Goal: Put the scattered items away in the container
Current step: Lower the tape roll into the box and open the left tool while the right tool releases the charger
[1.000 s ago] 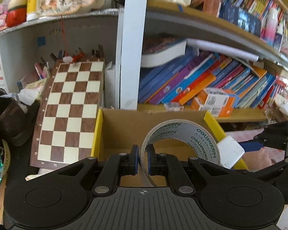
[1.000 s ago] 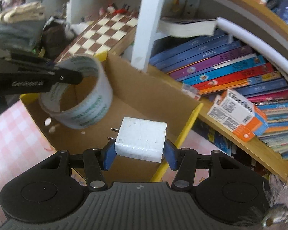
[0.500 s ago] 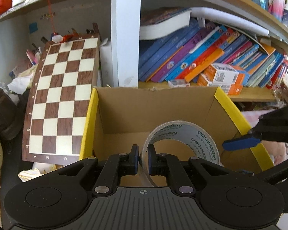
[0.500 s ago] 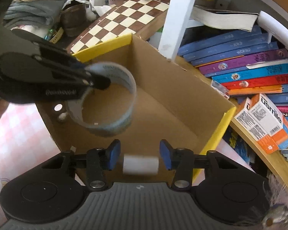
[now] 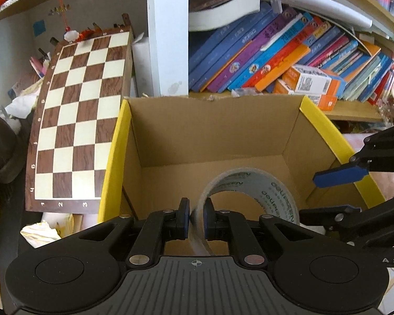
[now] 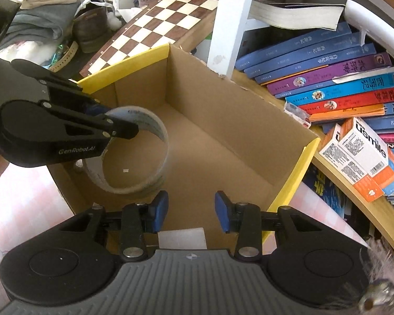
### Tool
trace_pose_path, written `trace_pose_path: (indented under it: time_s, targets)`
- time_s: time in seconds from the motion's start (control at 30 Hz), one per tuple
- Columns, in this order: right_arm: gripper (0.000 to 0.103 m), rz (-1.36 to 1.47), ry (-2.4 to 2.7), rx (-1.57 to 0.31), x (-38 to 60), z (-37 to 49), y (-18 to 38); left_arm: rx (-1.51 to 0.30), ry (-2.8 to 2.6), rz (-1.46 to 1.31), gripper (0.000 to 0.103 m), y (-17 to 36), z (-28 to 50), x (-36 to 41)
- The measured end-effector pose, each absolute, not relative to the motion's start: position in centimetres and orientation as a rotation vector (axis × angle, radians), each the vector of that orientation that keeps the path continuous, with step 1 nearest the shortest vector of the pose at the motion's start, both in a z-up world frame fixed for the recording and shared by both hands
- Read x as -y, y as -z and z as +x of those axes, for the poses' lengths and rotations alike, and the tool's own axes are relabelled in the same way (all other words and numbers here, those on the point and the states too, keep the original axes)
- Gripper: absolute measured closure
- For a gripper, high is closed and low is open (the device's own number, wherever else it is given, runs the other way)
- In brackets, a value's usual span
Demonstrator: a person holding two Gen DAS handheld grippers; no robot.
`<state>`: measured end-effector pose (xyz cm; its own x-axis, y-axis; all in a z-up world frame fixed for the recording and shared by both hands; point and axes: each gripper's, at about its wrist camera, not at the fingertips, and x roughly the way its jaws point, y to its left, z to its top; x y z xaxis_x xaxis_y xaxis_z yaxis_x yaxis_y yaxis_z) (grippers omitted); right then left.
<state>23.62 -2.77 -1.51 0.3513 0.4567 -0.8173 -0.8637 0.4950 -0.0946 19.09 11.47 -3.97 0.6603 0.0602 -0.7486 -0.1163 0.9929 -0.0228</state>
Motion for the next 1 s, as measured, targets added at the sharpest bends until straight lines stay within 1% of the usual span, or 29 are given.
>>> trace_pose_path:
  time_s: [0.03,0.2,0.3,0.37,0.4,0.47,0.5,0.57,0.7,0.73,0.77,0.83,1.0]
  targets:
    - [0.066,-0.58,-0.919,-0.822,2.8,23.6,1.6,-0.85,-0.098,-0.07,0.089,4.1,19.1,-11.4]
    - [0.066,-0.577,-0.918,-0.829,2.9,23.6,1.7,-0.864,-0.097,-0.057,0.088,4.4,19.0,-11.3]
    - [0.066,-0.574,-0.917,-0.829,2.9,23.6,1.7,-0.87,-0.098,-0.054,0.085,4.5,18.9,-11.3]
    - [0.066,-0.573,-0.918,-0.829,2.9,23.5,1.6,-0.877,-0.093,-0.044,0.077,4.6,18.9,-11.1]
    - [0.066,-0.572,-0.917,-0.829,3.0,23.5,1.6,-0.881,-0.088,-0.036,0.075,4.6,18.9,-10.9]
    - [0.066,-0.57,-0.916,-0.829,3.0,23.5,1.6,-0.884,-0.082,-0.019,0.065,4.7,18.8,-10.5]
    - [0.066,-0.569,-0.915,-0.829,3.1,23.5,1.5,-0.882,-0.079,-0.014,0.062,4.6,18.7,-10.3]
    - [0.066,-0.566,-0.913,-0.829,3.2,23.4,1.4,-0.879,-0.073,-0.005,0.054,4.5,18.6,-10.0]
    - [0.066,-0.563,-0.911,-0.827,3.5,23.3,1.2,-0.871,-0.055,0.001,0.043,4.1,18.4,-9.4]
    - [0.066,-0.562,-0.91,-0.827,3.6,23.2,1.2,-0.867,-0.051,0.002,0.037,4.0,18.3,-9.3]
    - [0.066,-0.561,-0.909,-0.827,3.7,23.2,1.1,-0.861,-0.047,0.005,0.027,3.8,18.2,-9.1]
    - [0.066,-0.557,-0.906,-0.828,3.9,23.0,1.0,-0.847,-0.058,0.018,0.017,3.5,17.9,-8.9]
    - [0.066,-0.551,-0.899,-0.825,4.4,22.6,0.7,-0.841,-0.067,-0.002,0.016,3.0,17.1,-9.1]
